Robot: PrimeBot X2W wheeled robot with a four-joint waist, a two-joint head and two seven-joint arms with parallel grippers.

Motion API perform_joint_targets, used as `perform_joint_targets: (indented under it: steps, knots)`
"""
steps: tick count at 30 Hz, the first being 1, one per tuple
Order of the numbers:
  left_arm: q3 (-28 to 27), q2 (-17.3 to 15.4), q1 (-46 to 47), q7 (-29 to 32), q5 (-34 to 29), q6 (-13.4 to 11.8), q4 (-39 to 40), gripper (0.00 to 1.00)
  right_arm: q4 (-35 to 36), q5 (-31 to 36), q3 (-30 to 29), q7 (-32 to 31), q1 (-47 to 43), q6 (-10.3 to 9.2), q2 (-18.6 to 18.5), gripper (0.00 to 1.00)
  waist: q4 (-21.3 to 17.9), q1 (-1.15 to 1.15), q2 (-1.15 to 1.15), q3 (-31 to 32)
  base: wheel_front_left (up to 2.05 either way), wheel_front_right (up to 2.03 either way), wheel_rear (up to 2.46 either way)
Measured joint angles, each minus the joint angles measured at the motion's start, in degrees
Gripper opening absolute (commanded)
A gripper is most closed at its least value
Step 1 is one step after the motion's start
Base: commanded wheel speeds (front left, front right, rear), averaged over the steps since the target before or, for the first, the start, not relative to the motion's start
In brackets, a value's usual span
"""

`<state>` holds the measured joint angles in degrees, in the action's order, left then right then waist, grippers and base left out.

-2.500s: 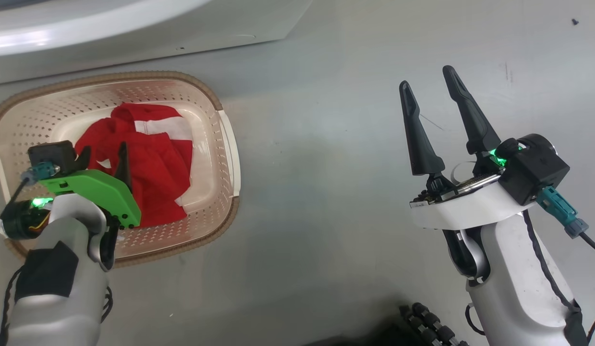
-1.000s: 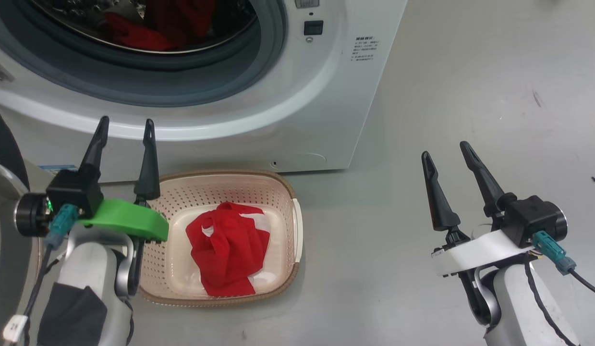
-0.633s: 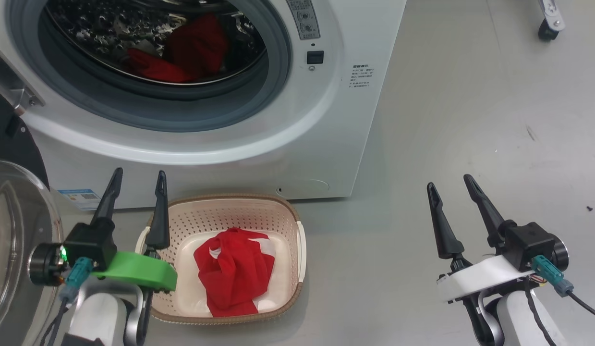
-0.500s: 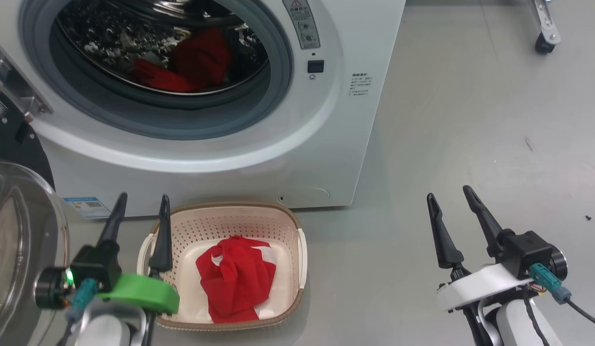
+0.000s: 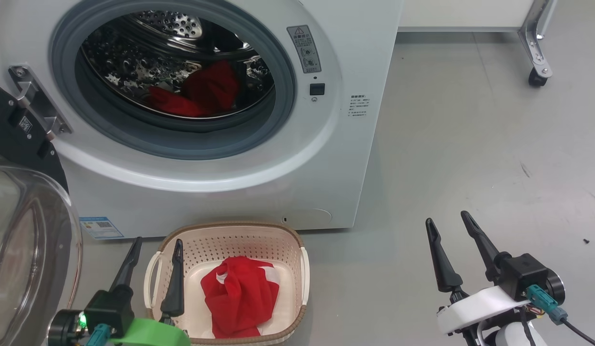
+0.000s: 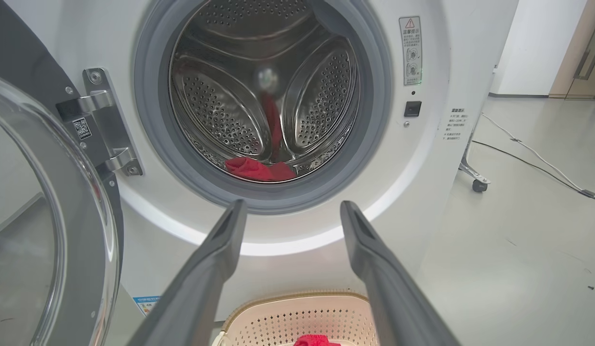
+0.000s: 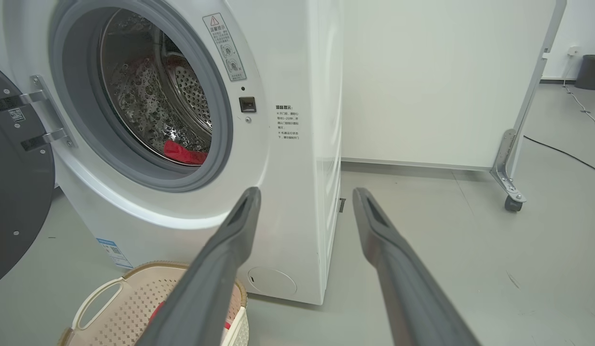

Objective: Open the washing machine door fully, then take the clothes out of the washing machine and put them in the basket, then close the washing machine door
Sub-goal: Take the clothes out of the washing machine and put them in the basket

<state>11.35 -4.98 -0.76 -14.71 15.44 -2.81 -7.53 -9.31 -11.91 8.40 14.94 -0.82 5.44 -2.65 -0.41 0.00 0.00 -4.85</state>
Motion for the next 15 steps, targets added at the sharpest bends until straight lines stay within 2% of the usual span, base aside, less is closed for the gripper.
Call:
perform_joint_targets:
  steps: [15]
  knots:
    - [-0.2,-0.2,-3.6,0.1,-0.5,-0.9,5.2,1.0,1.3,0.0,0.9,0.0,-0.8,0.02,0.1,1.0,-0.9,0.0,0.0,-0.6,0.0,0.0,0.0]
